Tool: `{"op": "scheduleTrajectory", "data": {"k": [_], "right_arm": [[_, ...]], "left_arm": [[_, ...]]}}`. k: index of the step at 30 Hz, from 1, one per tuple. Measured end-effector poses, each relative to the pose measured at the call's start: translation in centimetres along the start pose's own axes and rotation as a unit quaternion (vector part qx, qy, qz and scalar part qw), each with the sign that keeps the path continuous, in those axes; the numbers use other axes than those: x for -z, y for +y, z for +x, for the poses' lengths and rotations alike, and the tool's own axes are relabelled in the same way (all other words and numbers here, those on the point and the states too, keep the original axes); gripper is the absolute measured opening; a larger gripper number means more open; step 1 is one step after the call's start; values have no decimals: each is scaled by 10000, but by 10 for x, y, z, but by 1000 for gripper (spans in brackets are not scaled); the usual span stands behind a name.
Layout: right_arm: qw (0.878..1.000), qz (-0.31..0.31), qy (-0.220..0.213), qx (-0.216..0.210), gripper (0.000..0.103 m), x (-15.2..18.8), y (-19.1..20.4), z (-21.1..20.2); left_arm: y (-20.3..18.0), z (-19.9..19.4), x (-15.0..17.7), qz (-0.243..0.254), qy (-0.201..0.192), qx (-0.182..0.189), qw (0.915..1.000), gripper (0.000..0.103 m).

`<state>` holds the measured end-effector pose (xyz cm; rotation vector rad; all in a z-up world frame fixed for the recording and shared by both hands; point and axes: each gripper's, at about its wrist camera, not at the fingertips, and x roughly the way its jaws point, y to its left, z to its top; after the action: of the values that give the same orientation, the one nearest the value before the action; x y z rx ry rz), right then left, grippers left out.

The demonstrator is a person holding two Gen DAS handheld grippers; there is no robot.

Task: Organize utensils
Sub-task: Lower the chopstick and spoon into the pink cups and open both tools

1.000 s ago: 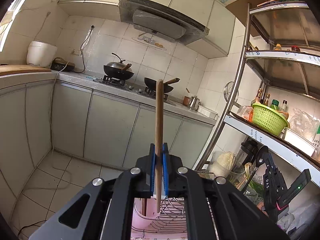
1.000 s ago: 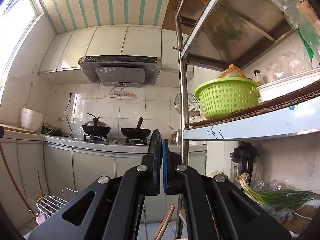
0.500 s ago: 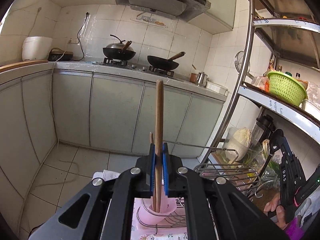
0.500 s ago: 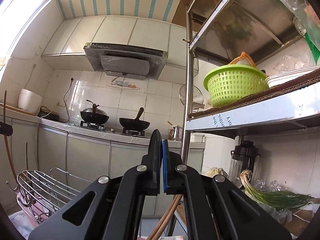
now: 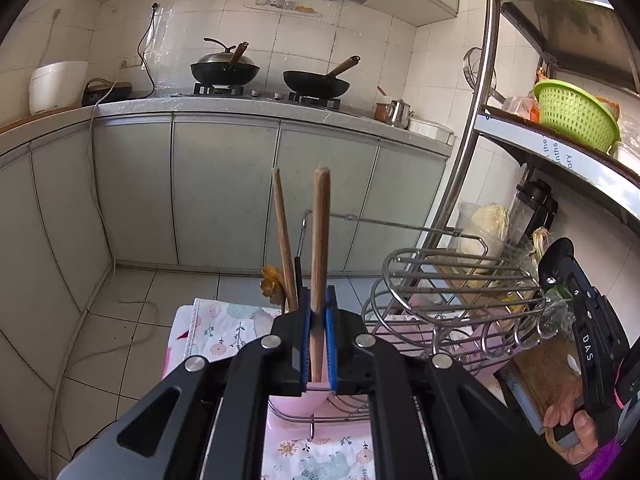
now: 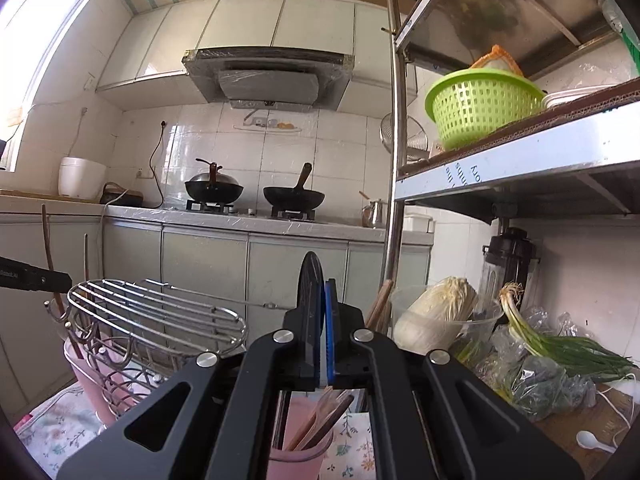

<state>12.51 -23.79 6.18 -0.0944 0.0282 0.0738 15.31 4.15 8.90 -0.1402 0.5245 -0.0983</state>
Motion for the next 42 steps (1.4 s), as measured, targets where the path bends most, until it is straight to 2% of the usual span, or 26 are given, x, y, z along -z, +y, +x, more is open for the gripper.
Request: {"op": "scheduleTrajectory", "data": {"k": [3,6,23,32,38,40,42], "right_arm": [[9998,-73,155,-115,2,5,5,-2],[9992,-188,266,-226,2,9,13,-5],[9971,-267,700,-112,2,8,10,8],[9958,-383,825,-141,2,4,13,13],[9949,-471,875,-185,2,3,15,13],[9948,-447,896,-199,2,3,14,14],[9946,-408,938,-196,2,1,12,15]], "left_arm": [[-5,7,8,63,98,-57,9999,6],[-9,8,13,180,38,-192,9996,6],[-21,19,5,355,-8,-677,9971,8],[-25,25,5,401,62,-799,9960,8],[-22,26,4,335,87,-819,9960,14],[-17,26,3,233,130,-758,9968,21],[-11,26,2,91,168,-584,9981,23]]}}
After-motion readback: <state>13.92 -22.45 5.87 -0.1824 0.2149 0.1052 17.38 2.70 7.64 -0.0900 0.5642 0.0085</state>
